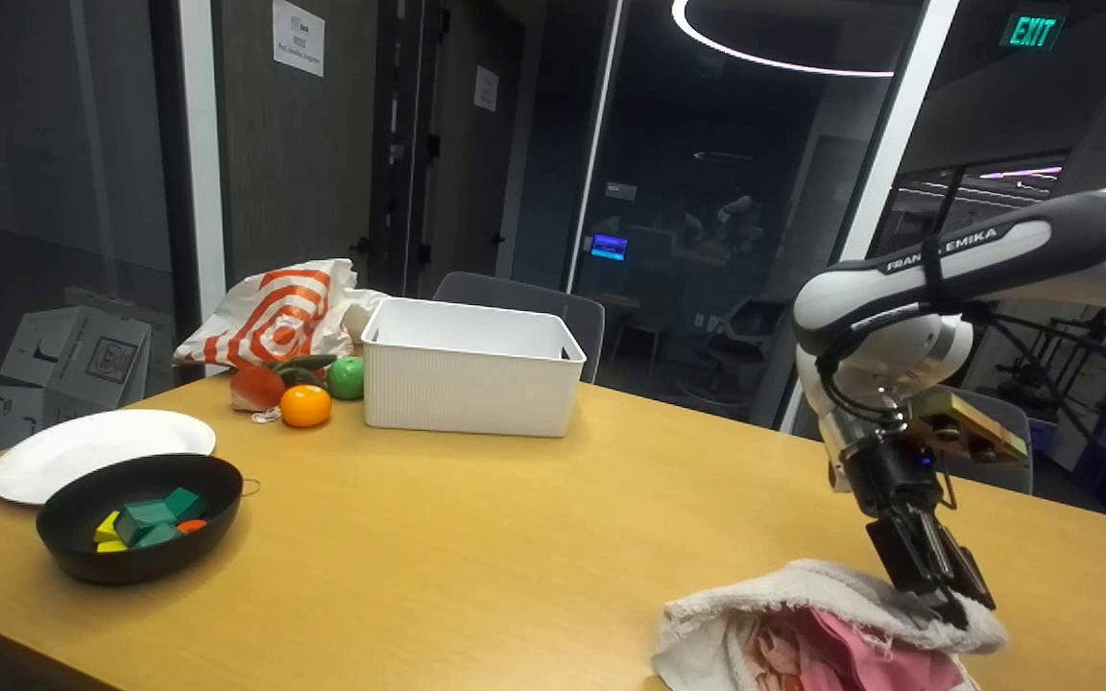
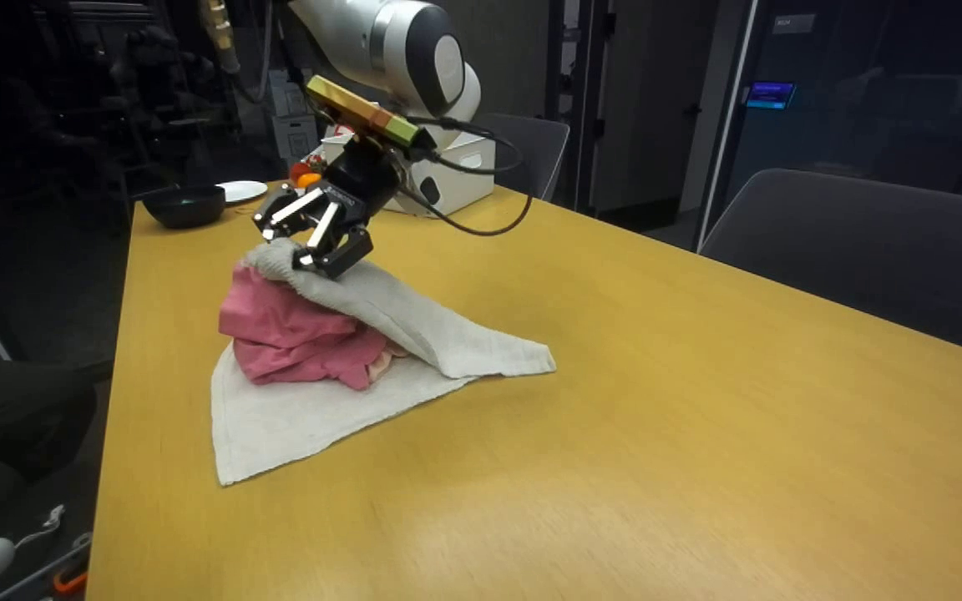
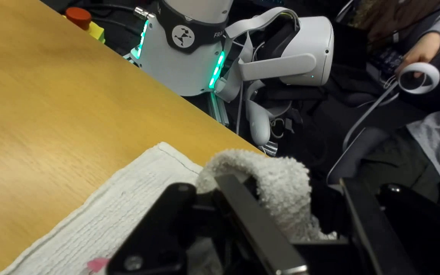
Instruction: Put the two t-shirts on the white towel then fold the towel into a triangle once.
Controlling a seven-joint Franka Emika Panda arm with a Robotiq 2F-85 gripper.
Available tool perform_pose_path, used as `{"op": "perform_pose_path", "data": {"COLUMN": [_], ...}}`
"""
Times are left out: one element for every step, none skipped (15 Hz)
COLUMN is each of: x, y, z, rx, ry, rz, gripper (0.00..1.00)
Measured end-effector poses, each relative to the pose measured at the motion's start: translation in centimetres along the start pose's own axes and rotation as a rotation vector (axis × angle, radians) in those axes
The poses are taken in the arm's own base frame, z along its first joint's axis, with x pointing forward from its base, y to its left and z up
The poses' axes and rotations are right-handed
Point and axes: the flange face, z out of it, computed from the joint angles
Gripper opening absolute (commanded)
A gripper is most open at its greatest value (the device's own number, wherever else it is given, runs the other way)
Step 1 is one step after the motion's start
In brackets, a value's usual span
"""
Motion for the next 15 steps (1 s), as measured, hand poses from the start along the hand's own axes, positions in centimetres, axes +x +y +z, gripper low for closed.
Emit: {"op": "perform_pose_path", "data": {"x": [1.1,2.2,3.2,4.1,5.0,5.8,6.7,7.6,8.5,9.2,9.6,9.7,9.6,9.4,9.2], "y": [0.4,0.8,1.2,1.5,1.9,2.2,2.5,2.8,3.0,3.2,3.3,3.3,3.3,3.3,3.3], "z": [1.0,2.1,3.1,4.1,4.9,5.4,5.8,6.0,6.1,6.3,6.3,6.2,6.0,5.7,5.5], "rx": [0.013,0.026,0.039,0.051,0.06,0.064,0.063,0.058,0.052,0.047,0.041,0.037,0.034,0.031,0.03], "ry": [-0.03,-0.061,-0.09,-0.115,-0.134,-0.141,-0.128,-0.1,-0.076,-0.056,-0.041,-0.032,-0.02,-0.013,-0.006], "rz": [-0.01,-0.018,-0.027,-0.034,-0.037,-0.036,-0.033,-0.025,-0.013,0.001,0.018,0.033,0.045,0.051,0.055], "gripper": [0.06,0.06,0.06,0.06,0.05,0.07,0.07,0.08,0.07,0.35,0.36,0.43,0.49,0.56,0.65]}}
